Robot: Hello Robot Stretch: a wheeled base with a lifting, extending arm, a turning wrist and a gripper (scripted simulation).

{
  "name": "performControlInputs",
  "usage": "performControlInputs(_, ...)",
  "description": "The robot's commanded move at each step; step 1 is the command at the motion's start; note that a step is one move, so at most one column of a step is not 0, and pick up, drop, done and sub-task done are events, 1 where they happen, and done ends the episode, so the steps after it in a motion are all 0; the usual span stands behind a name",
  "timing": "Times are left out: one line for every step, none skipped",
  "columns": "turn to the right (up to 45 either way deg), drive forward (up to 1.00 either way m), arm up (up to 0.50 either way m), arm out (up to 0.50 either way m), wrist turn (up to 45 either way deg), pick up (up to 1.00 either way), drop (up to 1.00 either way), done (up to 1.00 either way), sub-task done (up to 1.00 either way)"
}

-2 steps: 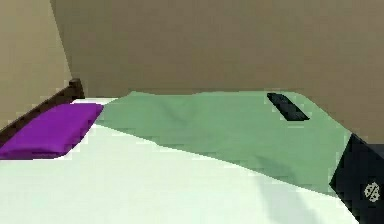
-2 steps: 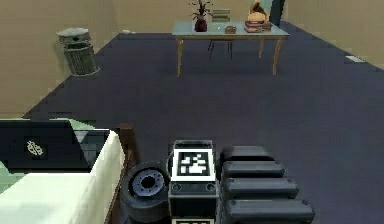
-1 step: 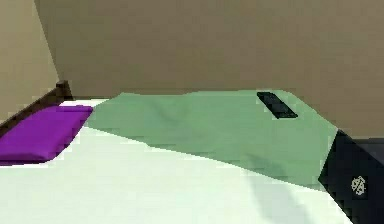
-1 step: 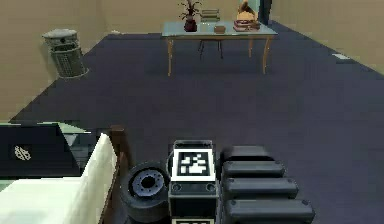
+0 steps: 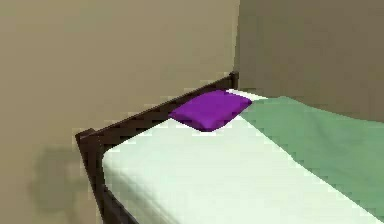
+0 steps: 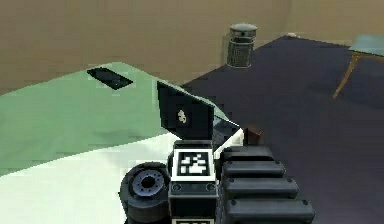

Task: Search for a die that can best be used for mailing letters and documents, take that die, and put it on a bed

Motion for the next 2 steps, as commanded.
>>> performControlInputs(-6.0, 0.0, 0.0, 0.0, 0.0, 0.0, 0.0, 0.0, 0.0)
performControlInputs(0.0, 0.1, 0.0, 0.0, 0.0, 0.0, 0.0, 0.0, 0.0)
